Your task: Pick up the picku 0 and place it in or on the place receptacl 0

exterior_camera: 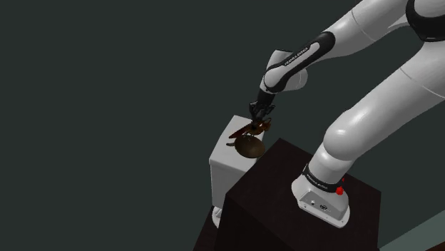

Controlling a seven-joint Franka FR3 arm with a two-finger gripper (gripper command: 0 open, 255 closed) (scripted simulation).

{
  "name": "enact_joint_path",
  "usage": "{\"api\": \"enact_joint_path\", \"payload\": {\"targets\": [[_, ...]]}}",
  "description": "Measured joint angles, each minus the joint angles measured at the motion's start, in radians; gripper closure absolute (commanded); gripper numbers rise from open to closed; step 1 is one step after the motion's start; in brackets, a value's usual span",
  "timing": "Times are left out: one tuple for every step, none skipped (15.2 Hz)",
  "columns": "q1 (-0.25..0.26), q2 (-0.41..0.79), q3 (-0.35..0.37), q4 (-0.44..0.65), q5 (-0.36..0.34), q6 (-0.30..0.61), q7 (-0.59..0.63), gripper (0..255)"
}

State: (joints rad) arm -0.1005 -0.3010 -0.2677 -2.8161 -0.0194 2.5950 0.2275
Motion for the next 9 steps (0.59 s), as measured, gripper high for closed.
{"api": "enact_joint_path", "payload": {"targets": [[0.002,0.007,-0.001,-0.008,0.003,0.016,-0.002,255],[0.007,0.024,-0.004,-0.012,0.009,0.036,-0.007,255],[0.011,0.041,-0.008,-0.015,0.016,0.055,-0.013,255],[0.016,0.059,-0.011,-0.016,0.025,0.074,-0.019,255],[0.022,0.074,-0.013,-0.018,0.033,0.091,-0.024,255],[0.029,0.095,-0.018,-0.021,0.045,0.114,-0.033,255],[0.035,0.115,-0.022,-0.023,0.057,0.136,-0.043,255],[0.041,0.129,-0.025,-0.025,0.068,0.152,-0.050,255],[0.048,0.148,-0.030,-0.028,0.083,0.172,-0.064,255]]}}
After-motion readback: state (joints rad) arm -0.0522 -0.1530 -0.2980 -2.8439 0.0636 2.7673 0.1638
